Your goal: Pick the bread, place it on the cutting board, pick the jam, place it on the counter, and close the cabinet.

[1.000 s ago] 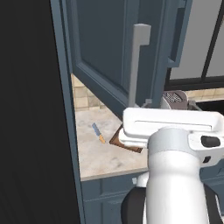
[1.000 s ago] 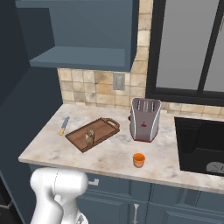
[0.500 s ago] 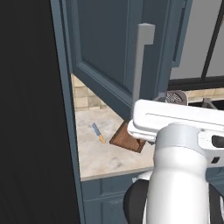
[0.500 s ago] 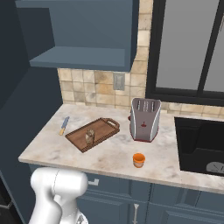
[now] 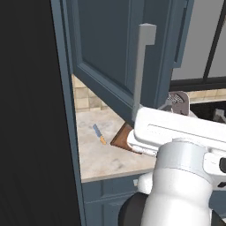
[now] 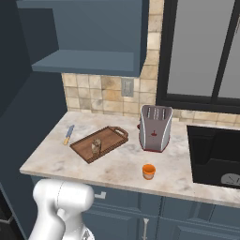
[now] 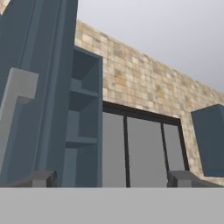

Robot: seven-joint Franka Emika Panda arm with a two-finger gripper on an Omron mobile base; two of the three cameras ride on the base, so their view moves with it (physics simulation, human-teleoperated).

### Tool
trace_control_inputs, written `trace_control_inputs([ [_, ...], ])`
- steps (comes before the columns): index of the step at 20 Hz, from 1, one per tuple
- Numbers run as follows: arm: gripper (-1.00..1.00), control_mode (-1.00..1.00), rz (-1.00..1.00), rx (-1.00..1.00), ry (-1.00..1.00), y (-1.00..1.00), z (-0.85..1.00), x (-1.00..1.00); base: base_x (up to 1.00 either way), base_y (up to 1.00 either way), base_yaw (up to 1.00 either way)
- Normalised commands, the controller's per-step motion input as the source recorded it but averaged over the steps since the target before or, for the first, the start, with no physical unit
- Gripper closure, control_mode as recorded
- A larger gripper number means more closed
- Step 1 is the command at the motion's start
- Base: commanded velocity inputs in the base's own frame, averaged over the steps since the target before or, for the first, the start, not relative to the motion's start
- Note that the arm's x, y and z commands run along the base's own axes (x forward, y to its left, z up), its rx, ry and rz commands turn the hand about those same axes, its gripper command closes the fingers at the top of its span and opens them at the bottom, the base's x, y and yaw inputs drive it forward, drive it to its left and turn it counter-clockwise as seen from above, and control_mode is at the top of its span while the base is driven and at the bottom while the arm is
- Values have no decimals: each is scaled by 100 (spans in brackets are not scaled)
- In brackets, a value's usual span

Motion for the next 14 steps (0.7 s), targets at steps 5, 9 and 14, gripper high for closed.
trace_control_inputs([
  [5, -100, -100, 0, -2, -3, 0, -9, -11, 0, 0, 0],
  [9, -100, -100, 0, 0, 0, 0, -12, 17, 0, 0, 0],
  [14, -100, -100, 0, 0, 0, 0, -22, 31, 0, 0, 0],
])
